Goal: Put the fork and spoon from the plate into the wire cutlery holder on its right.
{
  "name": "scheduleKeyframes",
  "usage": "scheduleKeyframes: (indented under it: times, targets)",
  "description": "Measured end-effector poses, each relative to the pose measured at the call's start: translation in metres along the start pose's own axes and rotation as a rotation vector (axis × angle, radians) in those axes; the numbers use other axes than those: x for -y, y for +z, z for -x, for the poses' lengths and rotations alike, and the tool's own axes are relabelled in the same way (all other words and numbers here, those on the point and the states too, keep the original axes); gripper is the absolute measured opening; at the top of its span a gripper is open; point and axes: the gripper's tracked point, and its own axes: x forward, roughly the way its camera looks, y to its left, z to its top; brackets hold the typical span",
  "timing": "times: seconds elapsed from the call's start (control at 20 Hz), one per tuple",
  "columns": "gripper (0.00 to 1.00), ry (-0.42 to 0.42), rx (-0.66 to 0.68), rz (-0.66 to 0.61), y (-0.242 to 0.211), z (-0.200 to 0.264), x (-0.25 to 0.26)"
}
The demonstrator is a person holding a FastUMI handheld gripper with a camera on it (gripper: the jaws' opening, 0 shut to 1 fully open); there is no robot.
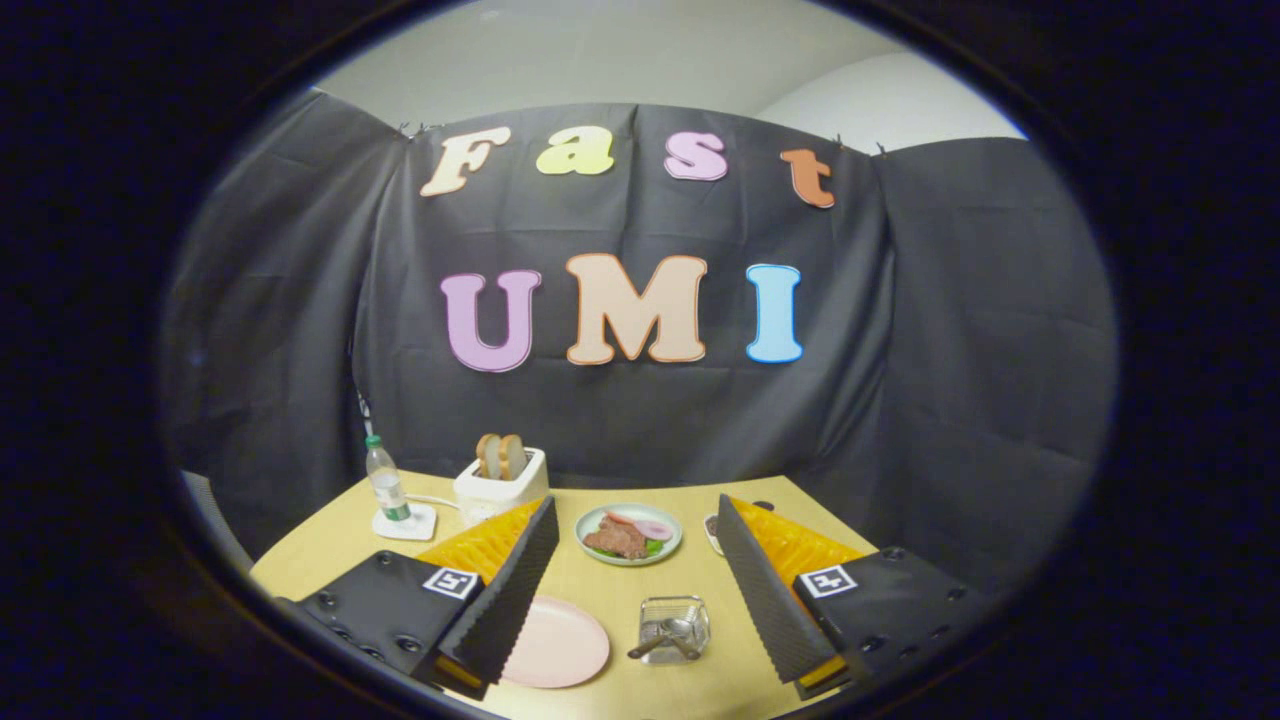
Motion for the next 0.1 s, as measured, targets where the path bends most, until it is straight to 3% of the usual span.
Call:
scheduleKeyframes:
  times: [0.1]
  targets:
    - [1.0,0.009,-0.007,0.009,-0.0031,0.0022,-0.002]
